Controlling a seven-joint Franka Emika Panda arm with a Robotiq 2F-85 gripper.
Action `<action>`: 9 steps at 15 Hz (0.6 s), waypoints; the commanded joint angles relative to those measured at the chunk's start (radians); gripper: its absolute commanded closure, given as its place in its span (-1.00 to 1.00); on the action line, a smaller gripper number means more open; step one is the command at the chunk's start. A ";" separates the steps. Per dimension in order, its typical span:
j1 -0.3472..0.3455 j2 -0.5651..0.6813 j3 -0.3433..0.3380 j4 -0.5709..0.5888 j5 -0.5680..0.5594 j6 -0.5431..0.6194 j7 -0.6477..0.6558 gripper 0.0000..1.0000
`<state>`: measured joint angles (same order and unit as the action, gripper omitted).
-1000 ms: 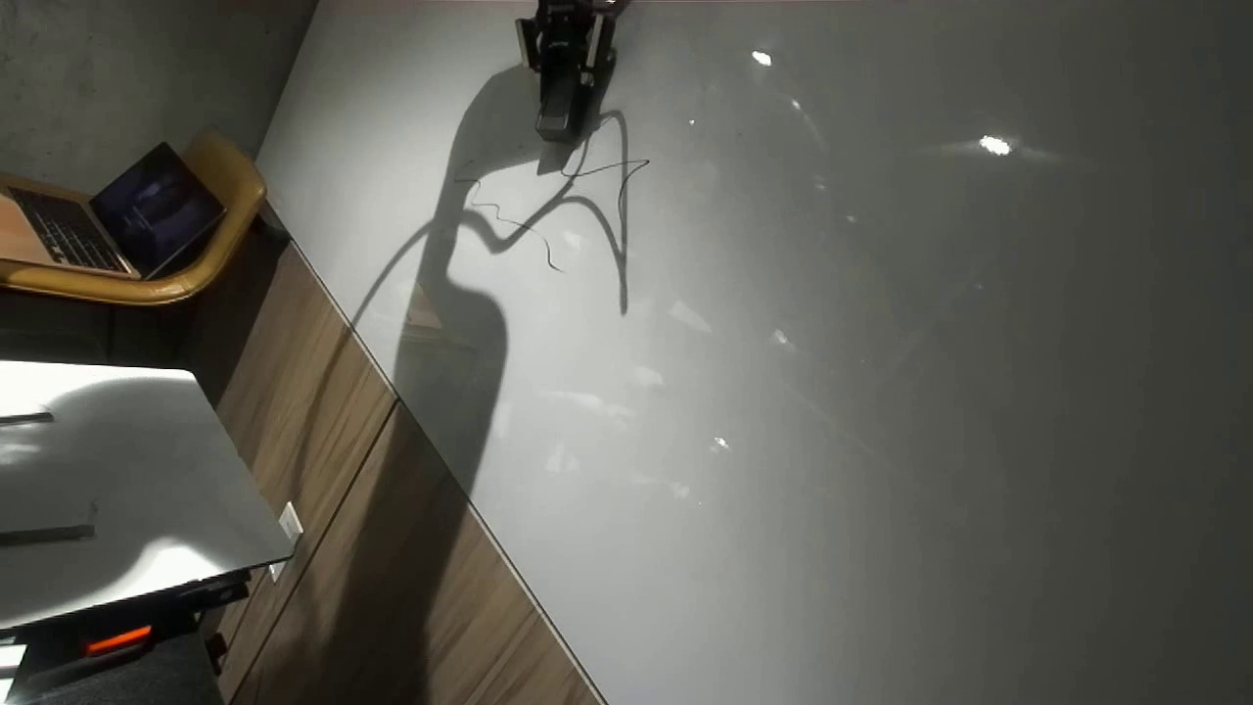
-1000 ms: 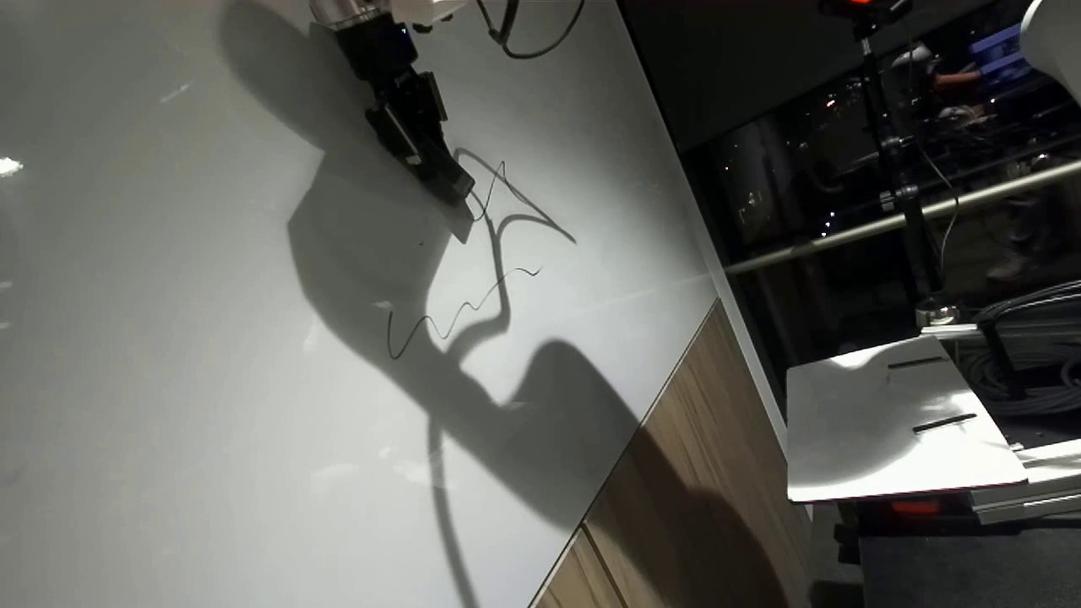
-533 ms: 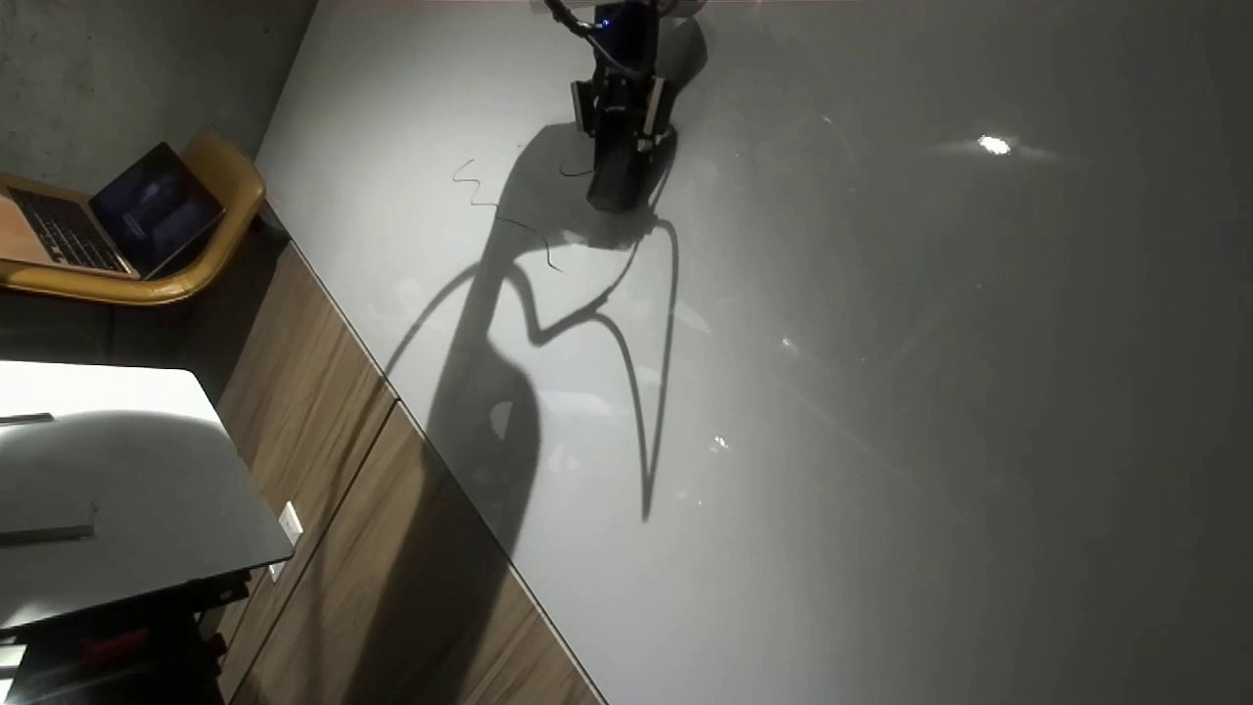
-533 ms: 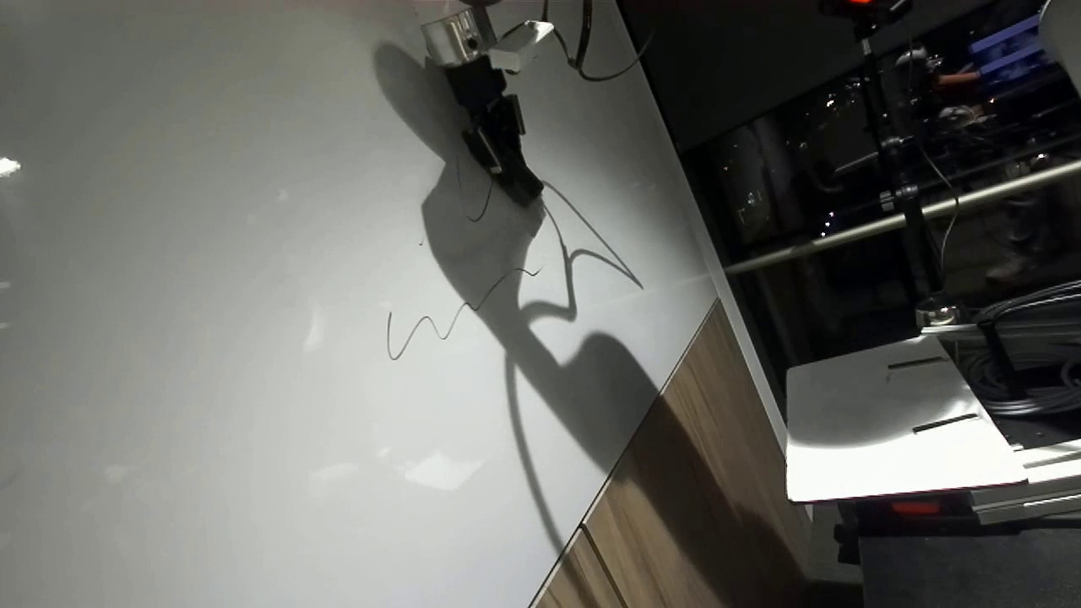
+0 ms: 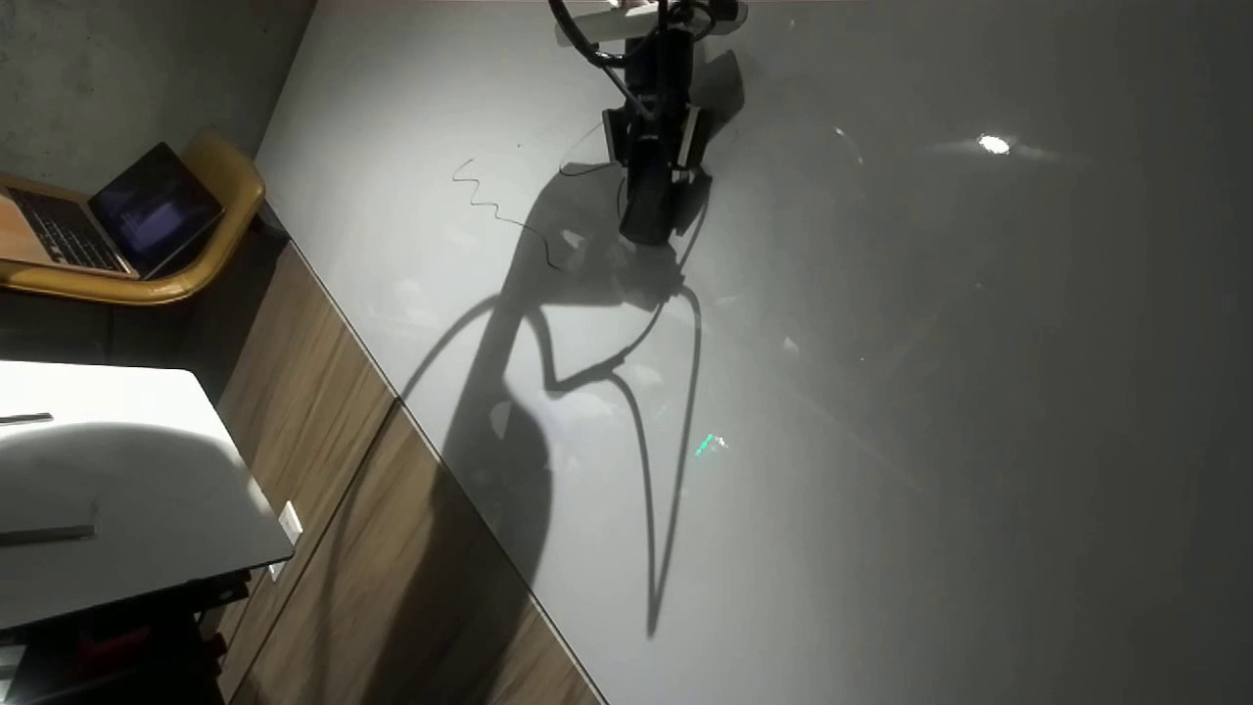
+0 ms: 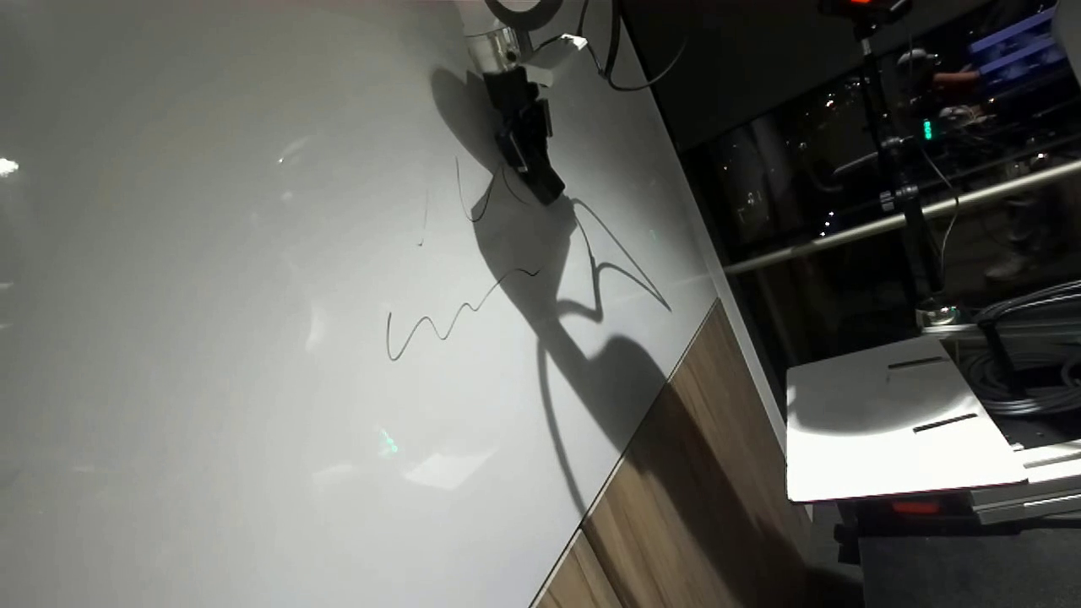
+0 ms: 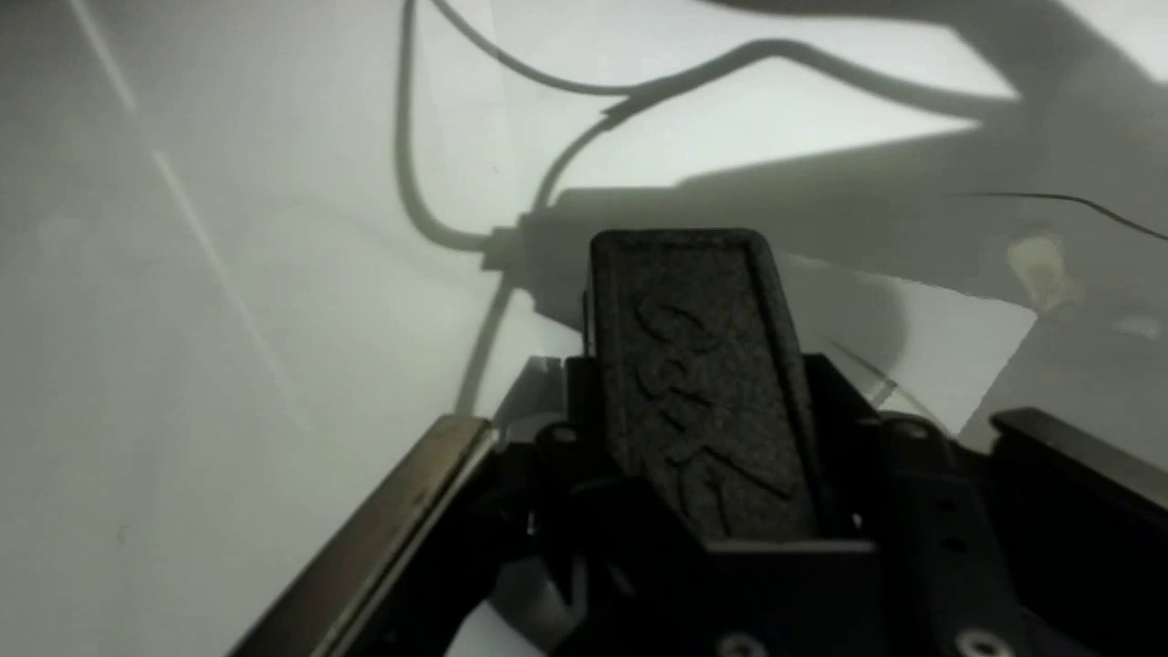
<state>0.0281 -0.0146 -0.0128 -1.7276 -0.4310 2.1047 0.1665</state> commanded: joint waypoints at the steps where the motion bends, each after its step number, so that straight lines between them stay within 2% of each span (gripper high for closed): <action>1: 0.003 0.013 0.022 0.014 0.019 0.095 0.019 0.40; 9: 0.040 0.064 0.087 0.074 0.019 0.106 0.034 0.40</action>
<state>0.0435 -0.0251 0.0463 -1.7336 -0.4304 2.1219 0.1888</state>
